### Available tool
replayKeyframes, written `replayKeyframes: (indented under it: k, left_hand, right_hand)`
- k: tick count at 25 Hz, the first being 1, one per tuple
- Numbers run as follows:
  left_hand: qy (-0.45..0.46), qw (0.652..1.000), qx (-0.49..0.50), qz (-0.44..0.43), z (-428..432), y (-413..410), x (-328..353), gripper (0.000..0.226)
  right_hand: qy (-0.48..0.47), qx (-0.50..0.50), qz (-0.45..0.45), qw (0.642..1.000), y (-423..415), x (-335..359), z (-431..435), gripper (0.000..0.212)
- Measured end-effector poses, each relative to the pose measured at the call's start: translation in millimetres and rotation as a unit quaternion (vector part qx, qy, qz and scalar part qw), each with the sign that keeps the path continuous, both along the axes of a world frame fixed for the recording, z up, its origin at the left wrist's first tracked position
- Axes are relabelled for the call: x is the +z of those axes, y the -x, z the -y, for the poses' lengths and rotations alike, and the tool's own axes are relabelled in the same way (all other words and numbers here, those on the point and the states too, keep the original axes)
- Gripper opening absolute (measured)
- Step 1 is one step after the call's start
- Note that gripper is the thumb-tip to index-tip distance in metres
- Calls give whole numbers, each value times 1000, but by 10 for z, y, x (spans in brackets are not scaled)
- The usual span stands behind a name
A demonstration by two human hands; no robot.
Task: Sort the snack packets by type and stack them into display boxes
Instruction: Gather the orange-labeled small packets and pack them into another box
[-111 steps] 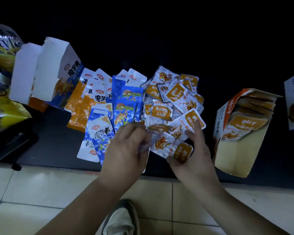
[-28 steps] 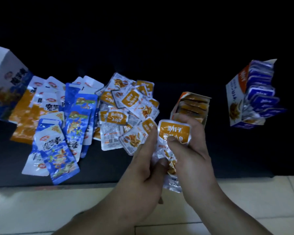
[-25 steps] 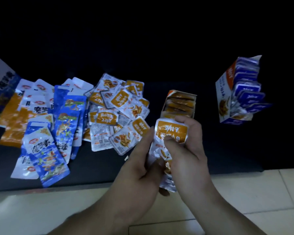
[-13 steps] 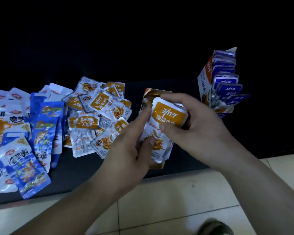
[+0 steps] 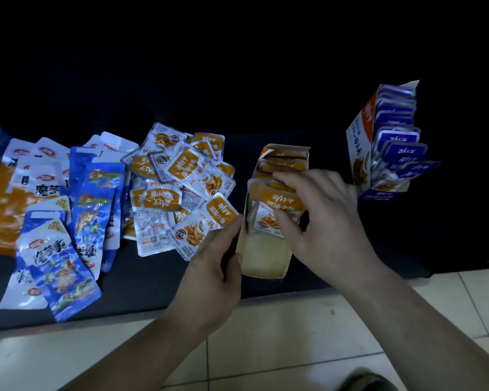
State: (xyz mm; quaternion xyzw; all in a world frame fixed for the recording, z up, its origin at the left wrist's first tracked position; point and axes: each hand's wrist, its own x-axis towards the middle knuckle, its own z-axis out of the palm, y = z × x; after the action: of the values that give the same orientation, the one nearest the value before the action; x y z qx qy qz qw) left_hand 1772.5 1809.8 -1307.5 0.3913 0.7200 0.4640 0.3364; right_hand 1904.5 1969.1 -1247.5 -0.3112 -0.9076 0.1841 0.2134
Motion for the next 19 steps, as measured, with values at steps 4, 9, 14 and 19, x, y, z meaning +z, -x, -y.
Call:
replayKeyframes:
  k: [4, 9, 14, 19]
  left_hand:
    - [-5, 1000, 11, -16, 32, -12, -41, 67]
    - [-22, 999, 5, 35, 55, 6, -104, 63]
    - [-9, 997, 34, 61, 48, 47, -94, 47]
    - [0, 995, 81, -61, 168, 186, -108, 30]
  right_hand:
    - [-46, -30, 41, 998, -17, -145, 89, 68]
    - [1, -18, -16, 1000, -82, -224, 115, 73]
    - [46, -4, -45, 998, -106, -262, 143, 80]
    - [61, -33, -105, 992, -92, -66, 194, 75]
